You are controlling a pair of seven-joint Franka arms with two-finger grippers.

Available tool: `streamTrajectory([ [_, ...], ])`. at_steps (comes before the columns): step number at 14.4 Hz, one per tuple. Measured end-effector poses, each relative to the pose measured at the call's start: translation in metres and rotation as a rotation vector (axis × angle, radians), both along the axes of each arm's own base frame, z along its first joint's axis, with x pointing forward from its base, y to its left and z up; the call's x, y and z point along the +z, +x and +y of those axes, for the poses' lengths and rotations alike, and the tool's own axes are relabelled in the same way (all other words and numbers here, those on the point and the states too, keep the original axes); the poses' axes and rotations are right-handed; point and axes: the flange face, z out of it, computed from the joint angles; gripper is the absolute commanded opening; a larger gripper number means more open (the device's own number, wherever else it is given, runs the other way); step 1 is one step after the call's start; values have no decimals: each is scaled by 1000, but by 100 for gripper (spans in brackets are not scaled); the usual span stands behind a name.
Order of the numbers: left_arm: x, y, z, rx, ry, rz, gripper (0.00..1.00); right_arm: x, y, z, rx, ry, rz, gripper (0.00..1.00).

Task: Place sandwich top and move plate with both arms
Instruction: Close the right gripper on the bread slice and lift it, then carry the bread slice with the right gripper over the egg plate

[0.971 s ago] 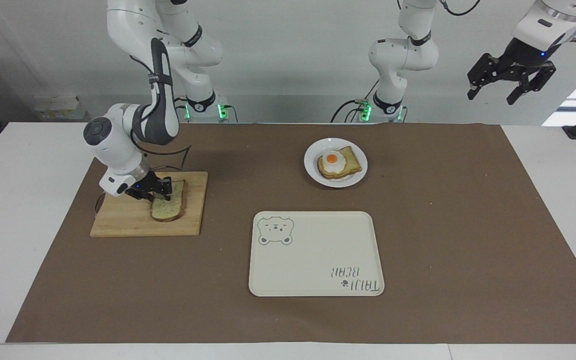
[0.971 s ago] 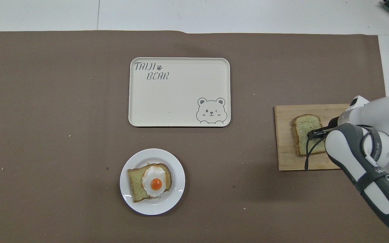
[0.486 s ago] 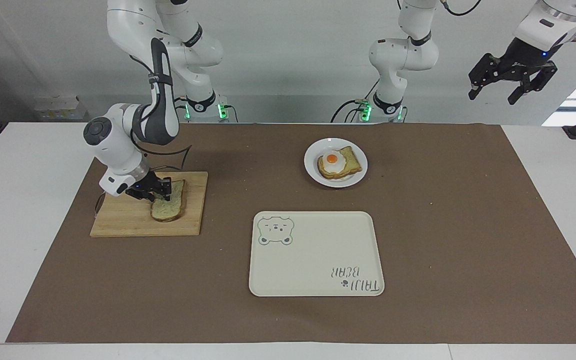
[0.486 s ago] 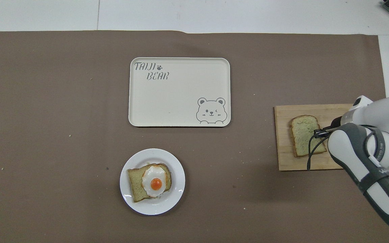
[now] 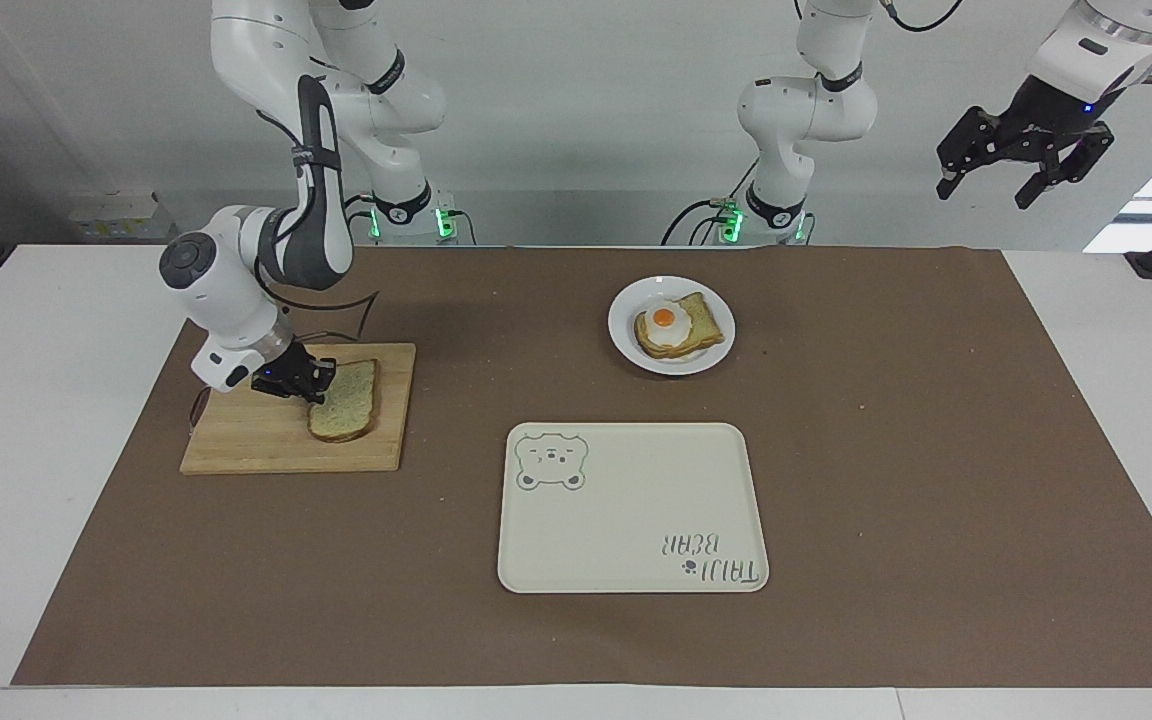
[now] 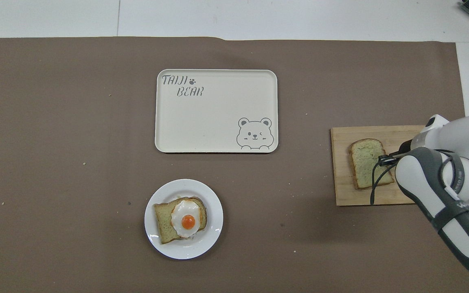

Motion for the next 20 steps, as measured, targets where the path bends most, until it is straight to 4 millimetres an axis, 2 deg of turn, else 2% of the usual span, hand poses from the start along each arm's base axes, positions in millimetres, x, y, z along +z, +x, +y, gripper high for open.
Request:
streamTrajectory([
  [2,0,0,0,0,0,1,100,11,5,1,5,7,18,0],
  [8,0,0,0,0,0,3,100,73,19,10,38,34,70,0],
  [11,0,0,0,0,0,3,100,79,17,20,55,44,91,0],
  [17,1,-1,0,0,0,2,100,78,13,108,131,181,137,0],
  [20,1,-1,0,0,0,2,100,80,6,142,155,249,169,0],
])
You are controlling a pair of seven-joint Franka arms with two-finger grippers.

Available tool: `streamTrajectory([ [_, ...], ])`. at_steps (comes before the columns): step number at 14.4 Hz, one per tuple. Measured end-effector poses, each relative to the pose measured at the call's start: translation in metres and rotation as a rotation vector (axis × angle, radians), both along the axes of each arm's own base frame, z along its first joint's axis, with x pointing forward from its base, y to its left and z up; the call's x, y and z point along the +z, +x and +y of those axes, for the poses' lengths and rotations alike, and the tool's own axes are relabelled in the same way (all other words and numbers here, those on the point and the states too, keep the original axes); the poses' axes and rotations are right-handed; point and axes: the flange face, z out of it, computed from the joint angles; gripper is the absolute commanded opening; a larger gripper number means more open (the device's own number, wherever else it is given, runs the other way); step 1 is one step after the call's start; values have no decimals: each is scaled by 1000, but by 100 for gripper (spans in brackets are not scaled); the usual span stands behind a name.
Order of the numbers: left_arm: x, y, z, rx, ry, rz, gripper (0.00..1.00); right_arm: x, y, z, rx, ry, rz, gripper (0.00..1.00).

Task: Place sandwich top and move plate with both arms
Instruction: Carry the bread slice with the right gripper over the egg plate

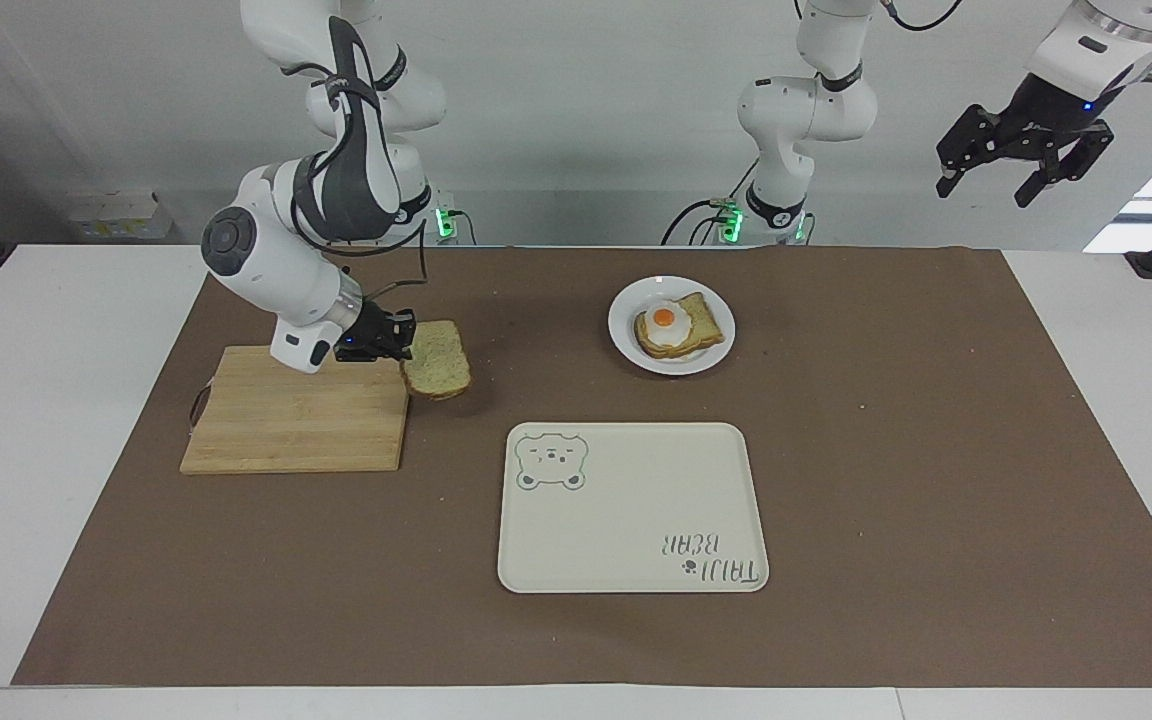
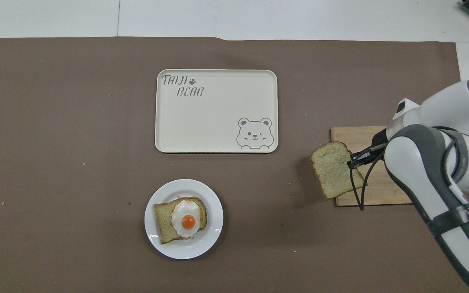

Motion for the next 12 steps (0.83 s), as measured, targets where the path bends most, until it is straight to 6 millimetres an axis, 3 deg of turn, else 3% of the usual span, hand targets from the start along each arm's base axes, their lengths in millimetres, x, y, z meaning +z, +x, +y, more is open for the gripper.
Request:
streamTrajectory([
  [4,0,0,0,0,0,0,100,8,-13,50,8,72,48,0],
  [9,0,0,0,0,0,0,100,21,-43,150,-99,67,135,0],
  [12,0,0,-1,-1,0,0,100,29,-60,197,-185,54,147,0],
])
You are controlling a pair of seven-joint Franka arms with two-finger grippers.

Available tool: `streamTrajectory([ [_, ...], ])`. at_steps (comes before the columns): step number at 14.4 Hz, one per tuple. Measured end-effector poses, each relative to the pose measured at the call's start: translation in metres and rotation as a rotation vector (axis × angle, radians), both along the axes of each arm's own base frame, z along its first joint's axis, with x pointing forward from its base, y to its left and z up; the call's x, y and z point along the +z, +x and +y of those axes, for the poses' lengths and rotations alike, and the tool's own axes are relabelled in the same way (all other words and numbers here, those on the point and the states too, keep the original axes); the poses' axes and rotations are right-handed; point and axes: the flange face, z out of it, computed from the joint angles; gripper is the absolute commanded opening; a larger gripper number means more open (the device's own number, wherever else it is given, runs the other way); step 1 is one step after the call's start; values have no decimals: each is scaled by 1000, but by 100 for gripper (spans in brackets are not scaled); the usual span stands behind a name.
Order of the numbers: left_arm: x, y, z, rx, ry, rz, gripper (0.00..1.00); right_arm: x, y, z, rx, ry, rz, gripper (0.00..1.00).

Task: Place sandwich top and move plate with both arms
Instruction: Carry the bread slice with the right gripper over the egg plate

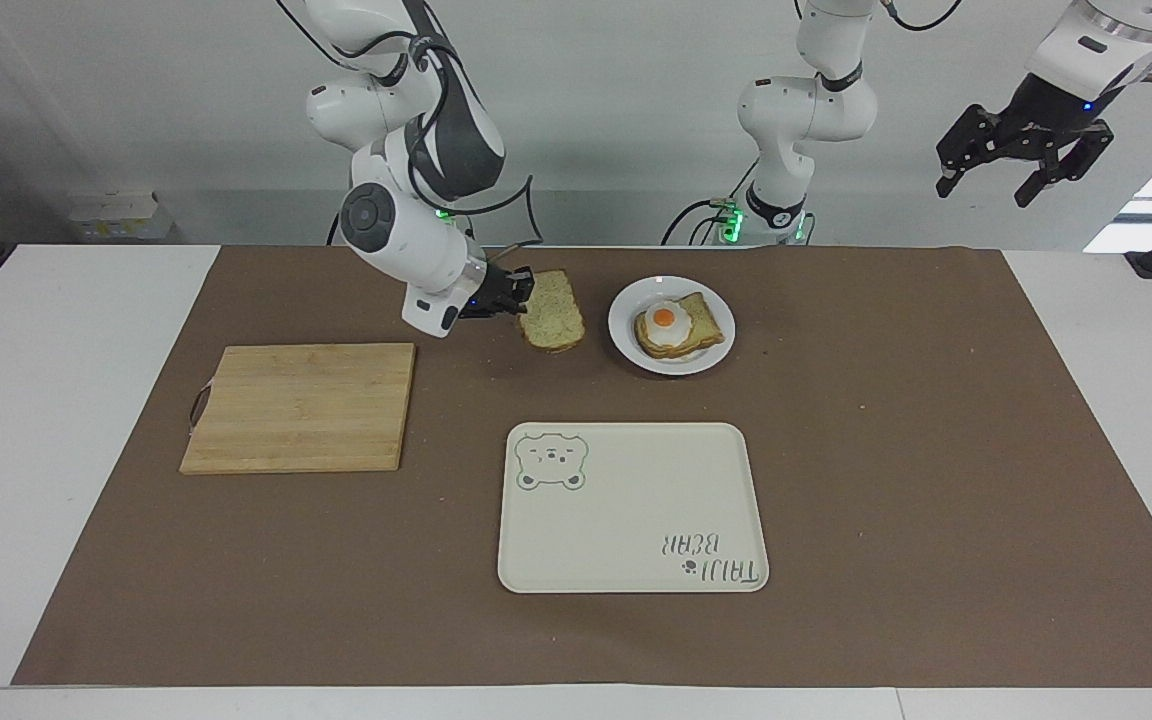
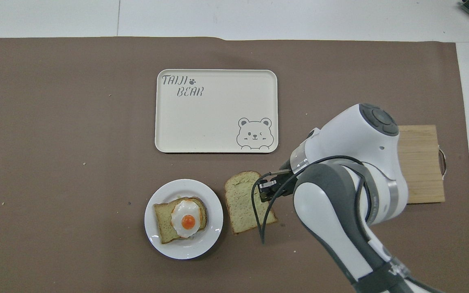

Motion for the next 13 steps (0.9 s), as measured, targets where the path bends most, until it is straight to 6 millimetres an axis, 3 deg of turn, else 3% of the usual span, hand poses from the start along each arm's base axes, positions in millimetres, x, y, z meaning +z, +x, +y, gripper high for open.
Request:
streamTrajectory([
  [5,0,0,0,0,0,0,100,-4,-27,65,-111,-14,-8,0],
  [8,0,0,-1,-1,0,0,100,-24,-40,99,-132,-33,-33,0],
  [13,0,0,-2,-3,0,0,100,-67,-48,136,-167,-57,-89,0],
])
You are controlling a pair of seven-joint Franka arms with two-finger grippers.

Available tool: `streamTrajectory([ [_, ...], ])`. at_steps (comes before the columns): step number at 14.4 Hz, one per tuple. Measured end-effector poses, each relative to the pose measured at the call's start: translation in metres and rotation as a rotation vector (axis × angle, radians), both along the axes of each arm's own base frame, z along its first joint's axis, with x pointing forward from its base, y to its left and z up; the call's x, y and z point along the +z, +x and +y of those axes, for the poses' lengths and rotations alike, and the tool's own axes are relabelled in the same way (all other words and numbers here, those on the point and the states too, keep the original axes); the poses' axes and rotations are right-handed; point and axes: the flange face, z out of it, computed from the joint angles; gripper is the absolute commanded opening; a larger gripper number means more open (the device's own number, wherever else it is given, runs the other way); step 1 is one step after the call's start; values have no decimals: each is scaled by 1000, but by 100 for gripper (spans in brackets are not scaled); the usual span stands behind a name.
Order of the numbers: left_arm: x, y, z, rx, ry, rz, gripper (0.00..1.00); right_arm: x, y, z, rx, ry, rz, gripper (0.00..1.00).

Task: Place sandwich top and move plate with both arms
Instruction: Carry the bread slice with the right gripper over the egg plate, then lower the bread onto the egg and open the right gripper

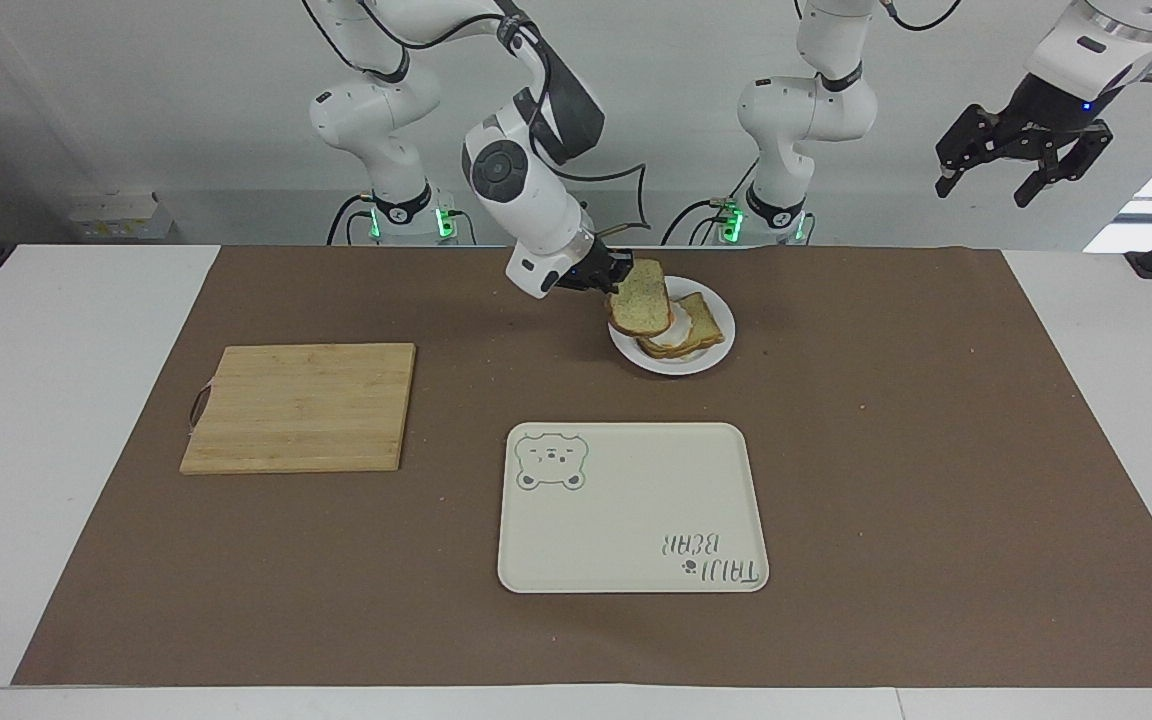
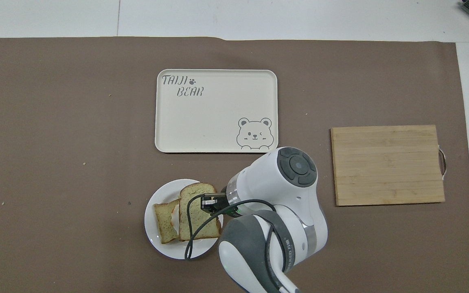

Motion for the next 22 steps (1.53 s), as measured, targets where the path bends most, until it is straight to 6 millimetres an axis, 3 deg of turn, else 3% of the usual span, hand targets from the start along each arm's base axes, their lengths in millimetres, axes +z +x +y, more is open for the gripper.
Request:
streamTrajectory([
  [8,0,0,-1,-3,0,2,100,-14,0,5,-6,-9,-15,0],
  [9,0,0,-2,-4,0,2,100,-16,0,5,-5,-10,-14,21],
  [10,-1,-1,-2,-5,0,5,100,-17,0,4,-4,-12,-13,65],
  [11,-1,-1,-3,-6,0,9,100,-18,0,4,-2,-14,-12,100],
  [18,-2,-4,-4,-9,0,15,100,-17,13,-10,127,-138,-145,100],
  [22,-2,-4,-5,-11,0,16,100,4,67,-63,101,-182,-240,100],
])
